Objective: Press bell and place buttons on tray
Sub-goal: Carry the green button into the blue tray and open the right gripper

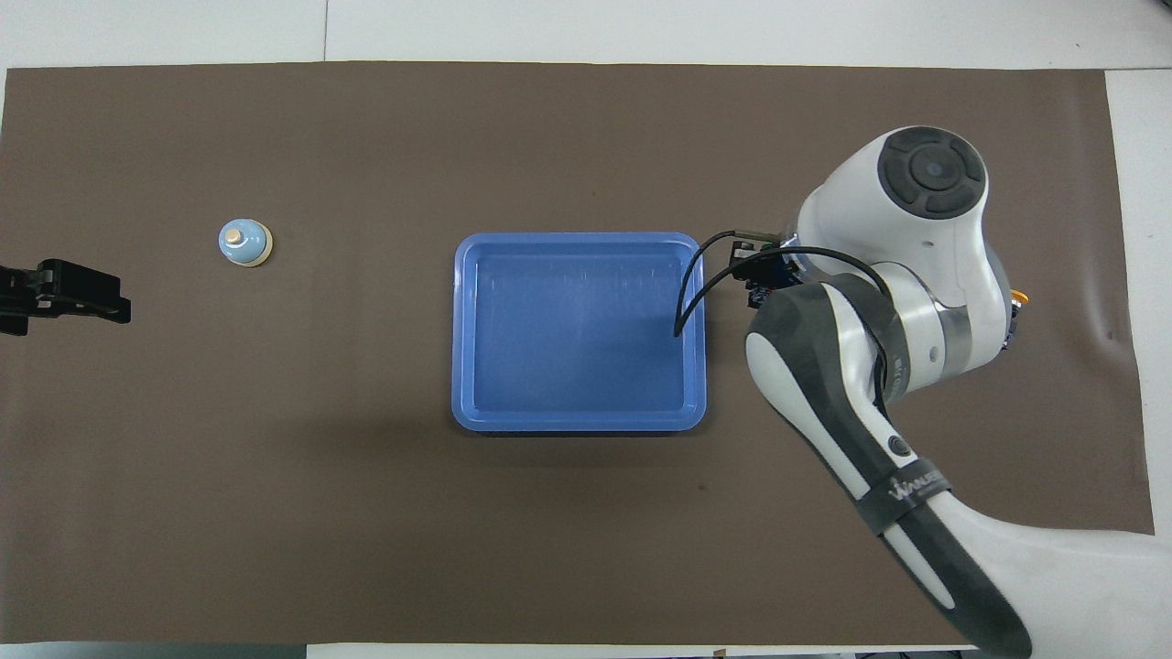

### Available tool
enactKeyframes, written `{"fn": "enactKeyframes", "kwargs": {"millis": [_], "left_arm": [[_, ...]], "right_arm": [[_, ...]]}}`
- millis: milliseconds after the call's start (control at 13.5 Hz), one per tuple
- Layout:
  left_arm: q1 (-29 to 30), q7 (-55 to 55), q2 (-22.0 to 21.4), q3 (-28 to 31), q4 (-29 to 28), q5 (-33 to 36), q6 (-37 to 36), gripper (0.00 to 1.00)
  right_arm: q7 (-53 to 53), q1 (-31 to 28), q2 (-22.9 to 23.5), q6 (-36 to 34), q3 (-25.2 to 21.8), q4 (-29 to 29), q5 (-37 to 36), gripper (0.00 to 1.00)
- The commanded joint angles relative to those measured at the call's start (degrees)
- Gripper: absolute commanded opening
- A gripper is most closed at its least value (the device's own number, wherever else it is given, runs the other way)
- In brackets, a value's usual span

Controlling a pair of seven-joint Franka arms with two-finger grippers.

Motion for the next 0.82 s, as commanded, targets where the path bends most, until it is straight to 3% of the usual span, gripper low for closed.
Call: {"fn": "enactKeyframes", "kwargs": {"millis": [0, 297, 743], "left_arm": [[-0.1, -0.1, -0.9, 0.3, -0.6, -0.6, -0.3, 1.00], [-0.1, -0.1, -0.9, 0.3, -0.6, -0.6, -0.3, 1.00], [-0.1, -0.1, -0.9, 0.3, -0.6, -0.6, -0.3, 1.00]], "right_arm": [[3.8, 5.7, 2.3, -0.6, -0.1, 2.2, 0.5, 0.00], [8.1, 10.4, 5.7, 6.1, -0.1, -1.1, 0.4, 0.00], [9.8, 11.1, 8.4, 16.0, -0.1, -6.5, 0.4, 0.00]]}}
